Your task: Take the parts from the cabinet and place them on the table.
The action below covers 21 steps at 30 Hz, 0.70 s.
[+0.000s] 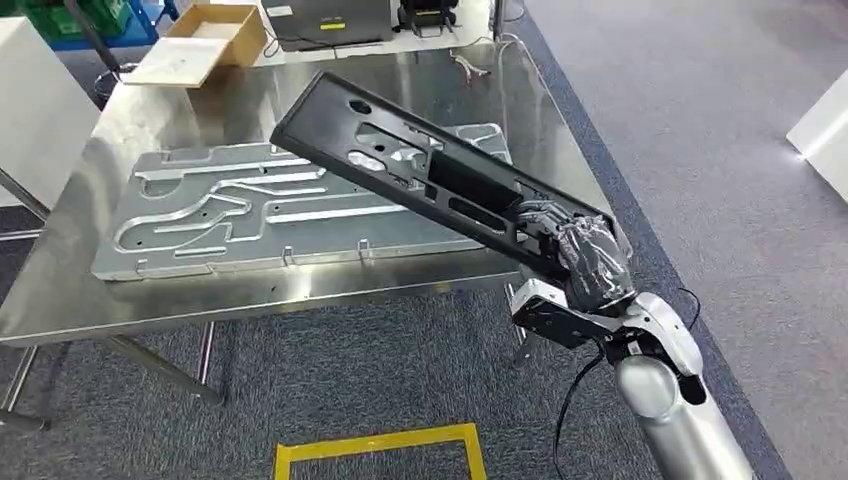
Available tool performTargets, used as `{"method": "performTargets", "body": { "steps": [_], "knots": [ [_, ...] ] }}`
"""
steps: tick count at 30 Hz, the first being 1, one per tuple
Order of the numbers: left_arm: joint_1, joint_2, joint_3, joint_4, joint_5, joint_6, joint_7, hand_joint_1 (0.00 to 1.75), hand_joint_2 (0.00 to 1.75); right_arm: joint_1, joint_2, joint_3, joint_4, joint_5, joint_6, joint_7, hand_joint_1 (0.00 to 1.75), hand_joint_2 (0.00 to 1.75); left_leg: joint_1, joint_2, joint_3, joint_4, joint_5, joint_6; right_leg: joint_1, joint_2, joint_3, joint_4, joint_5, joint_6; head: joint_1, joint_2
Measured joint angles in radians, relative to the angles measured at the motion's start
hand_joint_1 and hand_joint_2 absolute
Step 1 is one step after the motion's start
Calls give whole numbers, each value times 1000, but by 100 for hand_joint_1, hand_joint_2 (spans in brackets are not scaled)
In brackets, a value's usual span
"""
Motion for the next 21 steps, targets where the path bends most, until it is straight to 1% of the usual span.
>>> {"method": "performTargets", "body": {
  "steps": [1,2,3,4,5,6,7,8,9,10,11,12,13,14,15,16,17,18,19,20,21],
  "knots": [
    [-1,0,0,0,-2,0,1,0,175,-22,0,12,12,5,11,2,175,175,0,0,7,-54,45,3,0,0,12,0,-8,2,0,0],
    [-1,1,-2,0,-5,0,2,0,175,-47,0,29,27,9,20,5,175,175,-1,1,25,-133,111,9,0,-1,26,0,-17,5,0,0],
    [-2,1,-2,0,-7,0,4,0,175,-74,0,46,41,14,27,6,175,175,-4,9,45,-217,187,20,1,-3,37,-1,-26,8,0,0],
    [-1,3,-2,0,-7,0,6,0,175,-101,0,65,57,22,36,8,175,175,-12,18,46,-238,201,23,1,-3,47,0,-31,12,0,0],
    [-3,3,-2,2,-8,0,8,0,175,-134,0,91,79,36,47,9,175,175,-17,17,44,-237,140,26,2,0,44,-1,-36,20,0,0],
    [-3,4,-5,5,-9,0,9,0,175,-165,0,123,97,50,55,15,175,175,-19,16,51,-242,154,32,1,-2,46,-6,-43,29,0,0],
    [-3,5,-6,5,-10,0,8,0,175,-190,0,152,117,60,58,21,175,175,-16,12,54,-256,177,39,2,-4,49,16,-30,36,0,0],
    [-3,6,-6,7,-10,1,9,0,175,-218,0,183,130,64,61,22,175,175,-12,9,65,-259,182,47,5,-6,55,21,-32,43,0,0],
    [-3,6,-7,9,-11,0,10,0,175,-246,0,205,145,69,65,26,175,175,-9,10,81,-265,189,51,1,-8,49,40,-43,47,0,0],
    [-5,7,-7,10,-12,0,10,0,175,-273,0,231,159,74,71,29,175,175,-10,11,86,-265,187,54,0,-8,34,70,-56,50,0,0],
    [-7,7,-8,12,-16,0,10,0,175,-303,1,262,173,78,76,32,175,175,-11,11,88,-265,185,58,0,-8,-4,129,-86,53,0,0],
    [-9,8,-8,14,-18,-1,10,0,175,-323,3,290,186,80,82,35,175,175,-11,11,89,-265,181,60,0,-8,-53,200,-117,56,0,0],
    [-9,8,-8,15,-19,-3,10,0,175,-334,3,309,193,82,88,37,175,175,-11,9,92,-265,177,60,0,-8,-96,254,-137,58,0,0],
    [-8,8,-9,15,-21,-6,10,0,175,-342,3,336,207,85,96,40,175,175,-11,7,97,-265,170,60,-1,-9,-134,288,-143,61,0,0],
    [-6,8,-10,15,-22,-9,8,0,175,-350,3,360,221,88,102,42,175,175,-10,3,105,-265,163,58,-3,-9,-150,276,-124,64,0,0],
    [-5,8,-10,16,-22,-10,7,0,175,-358,3,380,229,88,105,43,175,175,-10,-1,114,-265,155,56,-5,-9,-146,230,-86,66,0,0],
    [-4,8,-11,17,-23,-12,4,0,175,-370,2,401,238,88,108,43,175,175,-11,-3,127,-265,144,52,-6,-9,-126,150,-24,64,0,0],
    [-4,7,-13,19,-25,-13,0,0,175,-382,1,419,248,89,109,43,175,175,-11,-4,139,-265,133,47,-5,-8,-104,65,46,59,0,0],
    [-5,7,-15,22,-26,-14,-3,0,175,-391,1,438,263,89,110,44,175,175,-11,-5,142,-265,125,43,-2,-4,-101,25,83,47,0,0],
    [-8,7,-16,23,-27,-14,-5,0,175,-402,1,452,273,89,111,45,175,175,-12,-9,147,-265,121,36,6,-8,-102,15,46,39,2,0],
    [-10,7,-18,23,-28,-13,-9,0,175,-406,1,469,279,89,113,48,175,175,-12,-7,147,-273,114,27,10,-7,-97,18,64,29,1,0]
  ]
}}
